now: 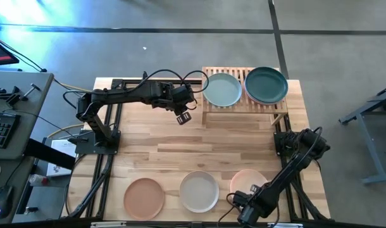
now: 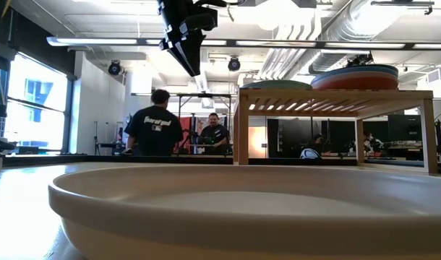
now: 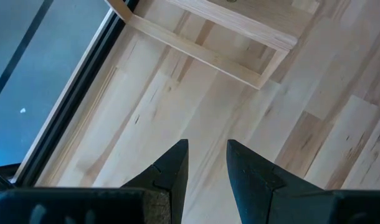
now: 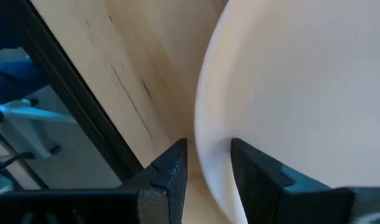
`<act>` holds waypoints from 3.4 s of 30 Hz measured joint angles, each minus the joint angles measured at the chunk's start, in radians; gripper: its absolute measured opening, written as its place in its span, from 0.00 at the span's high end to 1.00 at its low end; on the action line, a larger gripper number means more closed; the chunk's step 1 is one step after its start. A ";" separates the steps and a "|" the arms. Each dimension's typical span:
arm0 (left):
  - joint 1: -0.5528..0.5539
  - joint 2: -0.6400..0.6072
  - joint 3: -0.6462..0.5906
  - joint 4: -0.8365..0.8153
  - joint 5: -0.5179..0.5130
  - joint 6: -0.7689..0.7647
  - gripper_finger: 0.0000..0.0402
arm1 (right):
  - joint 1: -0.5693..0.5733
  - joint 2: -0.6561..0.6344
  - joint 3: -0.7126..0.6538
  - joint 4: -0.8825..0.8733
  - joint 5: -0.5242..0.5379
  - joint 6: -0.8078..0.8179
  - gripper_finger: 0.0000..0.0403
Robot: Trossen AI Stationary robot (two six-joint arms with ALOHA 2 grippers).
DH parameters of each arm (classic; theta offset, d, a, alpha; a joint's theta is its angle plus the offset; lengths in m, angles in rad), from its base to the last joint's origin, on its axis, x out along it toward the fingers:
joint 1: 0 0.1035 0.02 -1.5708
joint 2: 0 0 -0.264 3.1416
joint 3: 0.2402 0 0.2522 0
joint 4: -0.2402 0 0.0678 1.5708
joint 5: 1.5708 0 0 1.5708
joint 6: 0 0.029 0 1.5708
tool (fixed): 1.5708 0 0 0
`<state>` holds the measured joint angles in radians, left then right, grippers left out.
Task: Place and stack plates onto a shelf
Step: Stack the light yellow plate on top of the light blue plate onto the shelf
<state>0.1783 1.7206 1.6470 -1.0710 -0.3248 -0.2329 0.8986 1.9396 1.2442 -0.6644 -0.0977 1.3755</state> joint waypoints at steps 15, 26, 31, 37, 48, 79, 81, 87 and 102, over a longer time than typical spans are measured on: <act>0.000 0.000 0.000 0.000 0.000 0.001 0.75 | -0.019 0.004 0.006 -0.043 -0.011 0.037 0.98; 0.000 0.000 0.000 0.000 0.000 0.001 0.75 | -0.063 0.005 0.120 -0.236 -0.007 -0.115 1.00; 0.000 0.000 0.000 0.000 0.000 0.001 0.75 | -0.072 0.005 0.205 -0.354 -0.002 -0.175 1.00; 0.000 0.000 0.000 0.000 0.000 0.000 0.75 | -0.074 0.003 0.309 -0.482 0.070 -0.239 1.00; 0.000 0.000 0.000 0.000 0.000 0.007 0.75 | -0.074 -0.016 0.429 -0.771 0.119 -0.271 1.00; 0.090 0.000 0.000 -0.184 0.000 -0.026 0.75 | -0.290 -0.389 0.433 -0.775 0.387 -0.534 1.00; 0.111 0.000 0.000 -0.196 0.000 -0.004 0.75 | -0.335 -0.406 0.433 -0.775 0.387 -0.598 1.00; 0.179 0.000 0.000 -0.208 0.000 0.053 0.75 | -0.485 -0.429 0.466 -0.771 0.440 -0.838 1.00; 0.314 0.000 0.000 -0.203 0.000 0.115 0.75 | -0.853 -0.430 0.603 -0.714 0.560 -1.358 1.00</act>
<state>0.4921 1.7206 1.6470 -1.2743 -0.3244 -0.1177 0.0451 1.5101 1.8477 -1.3789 0.4622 0.0177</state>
